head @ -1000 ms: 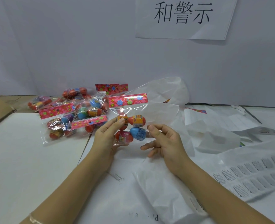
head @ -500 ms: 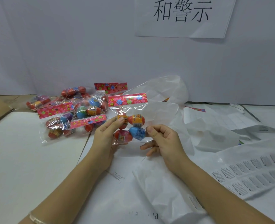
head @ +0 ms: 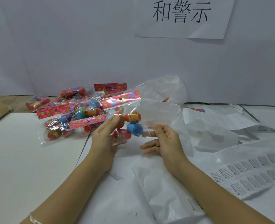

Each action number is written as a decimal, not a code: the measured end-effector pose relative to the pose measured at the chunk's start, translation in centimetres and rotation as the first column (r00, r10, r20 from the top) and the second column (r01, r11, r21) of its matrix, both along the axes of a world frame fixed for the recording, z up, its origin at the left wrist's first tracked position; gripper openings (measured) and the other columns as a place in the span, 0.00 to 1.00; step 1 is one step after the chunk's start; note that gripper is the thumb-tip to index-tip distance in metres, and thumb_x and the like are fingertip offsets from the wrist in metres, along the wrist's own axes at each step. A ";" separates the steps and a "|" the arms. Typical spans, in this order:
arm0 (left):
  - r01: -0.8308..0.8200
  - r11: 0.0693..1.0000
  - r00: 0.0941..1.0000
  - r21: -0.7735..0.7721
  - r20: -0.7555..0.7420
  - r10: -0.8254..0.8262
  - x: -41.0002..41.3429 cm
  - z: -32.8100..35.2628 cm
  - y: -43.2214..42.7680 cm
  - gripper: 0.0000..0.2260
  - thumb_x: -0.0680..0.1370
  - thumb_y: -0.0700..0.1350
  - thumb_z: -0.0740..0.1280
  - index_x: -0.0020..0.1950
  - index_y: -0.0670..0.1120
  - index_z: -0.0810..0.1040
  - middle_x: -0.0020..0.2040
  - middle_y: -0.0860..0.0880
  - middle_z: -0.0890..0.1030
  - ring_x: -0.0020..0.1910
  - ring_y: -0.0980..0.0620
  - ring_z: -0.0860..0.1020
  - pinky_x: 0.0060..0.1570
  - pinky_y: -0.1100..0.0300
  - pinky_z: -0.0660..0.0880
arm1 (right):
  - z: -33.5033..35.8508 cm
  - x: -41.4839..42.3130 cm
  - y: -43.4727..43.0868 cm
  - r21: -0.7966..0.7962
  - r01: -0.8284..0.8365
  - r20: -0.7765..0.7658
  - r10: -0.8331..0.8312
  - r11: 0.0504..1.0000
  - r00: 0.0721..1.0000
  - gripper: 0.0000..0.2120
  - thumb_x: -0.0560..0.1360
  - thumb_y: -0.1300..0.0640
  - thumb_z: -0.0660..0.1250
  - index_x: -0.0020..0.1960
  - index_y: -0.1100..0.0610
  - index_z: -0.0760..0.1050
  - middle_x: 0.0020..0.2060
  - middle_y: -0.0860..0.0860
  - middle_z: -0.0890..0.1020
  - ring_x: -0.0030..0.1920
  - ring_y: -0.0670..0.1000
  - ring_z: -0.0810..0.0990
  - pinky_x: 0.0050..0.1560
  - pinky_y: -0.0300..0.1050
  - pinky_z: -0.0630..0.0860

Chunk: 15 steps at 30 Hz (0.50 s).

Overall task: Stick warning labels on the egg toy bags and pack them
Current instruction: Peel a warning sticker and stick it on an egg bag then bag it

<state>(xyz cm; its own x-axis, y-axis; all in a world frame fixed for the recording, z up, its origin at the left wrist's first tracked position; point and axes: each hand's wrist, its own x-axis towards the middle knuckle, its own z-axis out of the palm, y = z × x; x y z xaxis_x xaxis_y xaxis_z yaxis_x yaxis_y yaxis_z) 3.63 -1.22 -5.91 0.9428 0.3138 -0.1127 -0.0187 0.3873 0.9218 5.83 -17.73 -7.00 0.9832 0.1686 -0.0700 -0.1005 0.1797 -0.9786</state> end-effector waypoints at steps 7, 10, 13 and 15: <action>-0.035 0.997 0.999 -0.062 -0.023 0.033 0.3 -0.2 0.5 0.06 0.78 0.49 0.67 0.46 0.49 0.82 0.42 0.49 0.85 0.34 0.52 0.83 0.32 0.58 0.80 | 0.0 -0.1 -0.1 -0.008 -0.051 0.051 0.052 0.999 0.997 0.08 0.77 0.52 0.66 0.54 0.54 0.75 0.38 0.48 0.85 0.34 0.56 0.84 0.32 0.44 0.81; -0.030 0.998 0.999 -0.053 -0.018 0.029 0.3 -0.2 0.3 0.06 0.78 0.48 0.67 0.46 0.49 0.83 0.44 0.49 0.84 0.37 0.51 0.82 0.33 0.58 0.79 | -0.1 -0.2 0.0 -0.050 -0.064 0.072 0.068 0.997 0.995 0.04 0.77 0.57 0.67 0.50 0.57 0.77 0.37 0.49 0.85 0.32 0.54 0.84 0.32 0.43 0.81; -0.009 0.998 1.000 -0.056 -0.005 0.009 0.3 -0.2 0.3 0.05 0.76 0.48 0.68 0.47 0.49 0.83 0.42 0.50 0.85 0.36 0.51 0.83 0.33 0.58 0.81 | 0.0 -0.3 -0.1 -0.042 -0.043 0.061 0.046 0.998 0.997 0.03 0.79 0.58 0.65 0.49 0.58 0.76 0.36 0.49 0.85 0.33 0.55 0.84 0.32 0.43 0.81; 0.020 0.999 1.000 -0.046 0.004 -0.020 0.2 -0.1 0.2 0.10 0.72 0.50 0.69 0.49 0.48 0.83 0.41 0.51 0.86 0.36 0.51 0.84 0.32 0.58 0.81 | 0.1 -0.2 -0.1 -0.015 -0.033 0.044 0.033 0.999 0.998 0.04 0.79 0.58 0.64 0.49 0.59 0.75 0.36 0.49 0.85 0.33 0.55 0.84 0.32 0.43 0.80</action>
<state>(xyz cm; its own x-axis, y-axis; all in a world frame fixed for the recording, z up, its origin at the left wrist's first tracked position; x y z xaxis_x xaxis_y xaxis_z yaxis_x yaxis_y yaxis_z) 3.80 -1.06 -5.96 0.9492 0.2895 -0.1236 -0.0133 0.4293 0.9030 5.59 -17.83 -6.92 0.9793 0.2005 -0.0291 -0.0626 0.1630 -0.9846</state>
